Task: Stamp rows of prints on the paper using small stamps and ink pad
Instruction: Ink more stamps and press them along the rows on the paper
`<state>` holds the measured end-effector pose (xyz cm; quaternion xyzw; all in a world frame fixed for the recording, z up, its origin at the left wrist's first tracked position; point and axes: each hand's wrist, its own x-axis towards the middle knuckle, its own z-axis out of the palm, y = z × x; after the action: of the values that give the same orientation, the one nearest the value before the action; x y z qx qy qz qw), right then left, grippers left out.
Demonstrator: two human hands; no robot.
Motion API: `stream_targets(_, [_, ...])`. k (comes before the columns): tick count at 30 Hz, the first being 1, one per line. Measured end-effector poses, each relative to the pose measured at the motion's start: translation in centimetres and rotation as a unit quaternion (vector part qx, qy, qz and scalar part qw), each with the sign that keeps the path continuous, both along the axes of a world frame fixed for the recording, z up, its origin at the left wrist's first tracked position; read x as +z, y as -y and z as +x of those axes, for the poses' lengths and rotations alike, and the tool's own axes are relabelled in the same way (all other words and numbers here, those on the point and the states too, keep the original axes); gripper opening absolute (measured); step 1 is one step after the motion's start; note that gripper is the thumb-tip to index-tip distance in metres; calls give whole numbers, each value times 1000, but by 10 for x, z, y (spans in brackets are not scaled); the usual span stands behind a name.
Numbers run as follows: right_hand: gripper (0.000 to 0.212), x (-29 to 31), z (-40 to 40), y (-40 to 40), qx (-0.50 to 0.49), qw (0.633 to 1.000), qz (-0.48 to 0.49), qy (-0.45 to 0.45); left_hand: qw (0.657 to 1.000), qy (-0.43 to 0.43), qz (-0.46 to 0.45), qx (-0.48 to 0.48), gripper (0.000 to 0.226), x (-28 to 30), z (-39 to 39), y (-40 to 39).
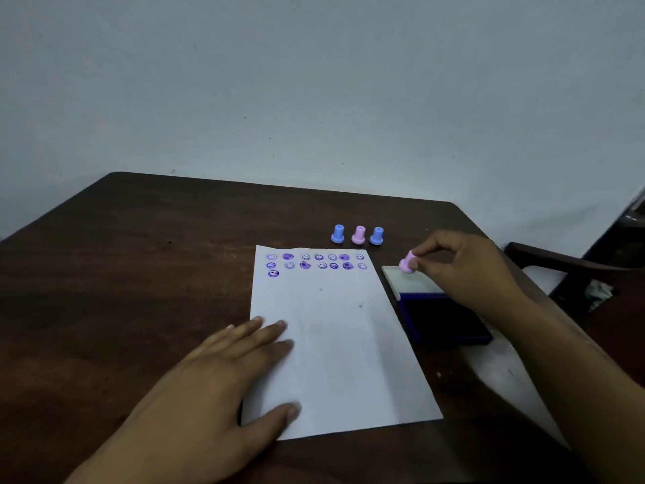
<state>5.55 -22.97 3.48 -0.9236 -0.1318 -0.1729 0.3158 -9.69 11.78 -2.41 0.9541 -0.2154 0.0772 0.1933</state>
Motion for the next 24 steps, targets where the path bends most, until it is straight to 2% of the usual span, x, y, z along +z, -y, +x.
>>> stream_targets(4, [12, -5, -22, 15, -16, 998, -57, -6, 1000, 3, -9, -3, 73, 0, -1, 1])
stream_targets(12, [12, -18, -44, 30, 7, 997, -47, -55, 1000, 10, -8, -10, 72, 0, -1, 1])
stream_targets(24, [11, -33, -52, 27, 4, 998, -54, -15, 1000, -4, 0, -1, 76, 3, -3, 4])
